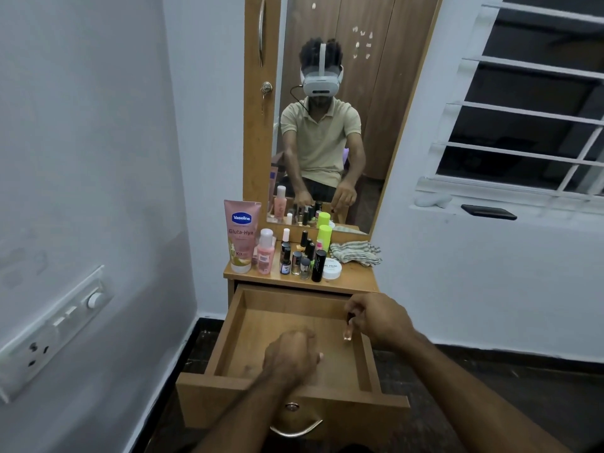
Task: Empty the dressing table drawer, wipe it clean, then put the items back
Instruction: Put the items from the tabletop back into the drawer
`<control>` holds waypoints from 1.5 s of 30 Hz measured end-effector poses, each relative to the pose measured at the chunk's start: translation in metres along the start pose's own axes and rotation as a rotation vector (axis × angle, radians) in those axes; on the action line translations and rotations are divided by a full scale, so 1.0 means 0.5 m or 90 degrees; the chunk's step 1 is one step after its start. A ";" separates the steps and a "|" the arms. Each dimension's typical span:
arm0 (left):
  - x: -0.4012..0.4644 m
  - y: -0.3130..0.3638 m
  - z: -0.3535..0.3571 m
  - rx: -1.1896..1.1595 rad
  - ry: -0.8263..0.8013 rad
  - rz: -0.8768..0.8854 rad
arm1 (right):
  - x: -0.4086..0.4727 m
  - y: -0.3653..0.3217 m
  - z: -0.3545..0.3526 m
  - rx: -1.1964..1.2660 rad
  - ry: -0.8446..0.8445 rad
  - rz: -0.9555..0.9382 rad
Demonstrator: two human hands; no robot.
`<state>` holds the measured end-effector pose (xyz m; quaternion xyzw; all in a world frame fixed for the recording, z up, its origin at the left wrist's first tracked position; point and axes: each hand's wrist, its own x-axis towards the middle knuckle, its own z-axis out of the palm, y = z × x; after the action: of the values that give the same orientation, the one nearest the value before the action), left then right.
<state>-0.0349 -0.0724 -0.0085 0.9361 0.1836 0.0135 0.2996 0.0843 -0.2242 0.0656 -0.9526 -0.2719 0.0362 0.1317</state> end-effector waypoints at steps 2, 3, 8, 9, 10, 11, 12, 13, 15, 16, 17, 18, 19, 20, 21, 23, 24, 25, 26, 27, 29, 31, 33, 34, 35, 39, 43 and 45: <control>0.007 -0.006 0.004 0.044 -0.023 -0.030 | 0.009 0.024 0.014 -0.037 0.035 0.009; 0.009 -0.008 0.006 0.063 -0.019 -0.041 | 0.015 0.032 0.023 -0.046 0.050 0.015; 0.012 -0.010 0.012 0.116 -0.015 -0.059 | 0.053 0.036 0.065 -0.044 0.081 0.026; 0.013 -0.011 0.012 0.116 -0.015 -0.065 | 0.060 0.032 0.072 -0.046 0.084 0.025; 0.013 -0.011 0.011 0.113 -0.016 -0.072 | 0.068 0.029 0.078 -0.053 0.088 0.024; 0.014 -0.012 0.010 0.108 -0.016 -0.078 | 0.076 0.028 0.082 -0.060 0.090 0.027; 0.014 -0.013 0.009 0.100 -0.016 -0.085 | 0.083 0.028 0.087 -0.065 0.090 0.032; 0.014 -0.014 0.008 0.092 -0.015 -0.093 | 0.089 0.029 0.092 -0.070 0.088 0.038; 0.015 -0.014 0.007 0.082 -0.009 -0.109 | 0.094 0.032 0.107 -0.088 0.085 0.047; 0.015 -0.013 0.006 0.079 -0.010 -0.115 | 0.096 0.033 0.115 -0.102 0.085 0.051; 0.016 -0.012 0.006 0.078 -0.014 -0.119 | 0.097 0.035 0.122 -0.115 0.086 0.056; 0.016 -0.011 0.007 0.078 -0.019 -0.120 | 0.098 0.038 0.127 -0.123 0.089 0.061; 0.017 -0.010 0.007 0.079 -0.023 -0.121 | 0.101 0.040 0.131 -0.126 0.094 0.065; 0.017 -0.009 0.007 0.079 -0.025 -0.123 | 0.104 0.043 0.133 -0.132 0.099 0.067; 0.018 -0.008 0.008 0.078 -0.028 -0.127 | 0.106 0.045 0.134 -0.144 0.104 0.065; 0.019 -0.010 0.008 0.074 -0.032 -0.134 | 0.107 0.044 0.138 -0.184 0.122 0.053; 0.019 -0.011 0.009 0.073 -0.033 -0.136 | 0.106 0.043 0.142 -0.201 0.132 0.046; 0.019 -0.012 0.010 0.073 -0.032 -0.136 | 0.105 0.043 0.146 -0.213 0.137 0.038; 0.020 -0.013 0.010 0.074 -0.031 -0.136 | 0.105 0.045 0.150 -0.223 0.139 0.026; 0.019 -0.013 0.010 0.074 -0.029 -0.135 | 0.106 0.048 0.154 -0.234 0.137 0.010; 0.019 -0.013 0.011 0.071 -0.024 -0.135 | 0.111 0.056 0.159 -0.249 0.133 -0.011; 0.018 -0.014 0.011 0.067 -0.023 -0.136 | 0.114 0.061 0.158 -0.253 0.127 -0.012; 0.018 -0.014 0.011 0.065 -0.027 -0.136 | 0.114 0.063 0.157 -0.253 0.124 -0.008; 0.018 -0.014 0.010 0.064 -0.031 -0.137 | 0.113 0.063 0.156 -0.250 0.123 -0.007; 0.019 -0.014 0.010 0.063 -0.032 -0.138 | 0.112 0.063 0.154 -0.246 0.122 -0.007; 0.019 -0.013 0.010 0.062 -0.027 -0.142 | 0.109 0.062 0.144 -0.227 0.112 -0.011; 0.016 -0.012 0.009 0.064 -0.018 -0.140 | 0.100 0.052 0.131 -0.176 0.119 -0.009; 0.015 -0.011 0.008 0.060 -0.010 -0.143 | 0.096 0.035 0.118 -0.081 0.183 -0.023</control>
<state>-0.0291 -0.0677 -0.0158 0.9229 0.2851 -0.0358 0.2562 0.1255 -0.1993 0.0041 -0.9494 -0.2688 -0.1200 0.1091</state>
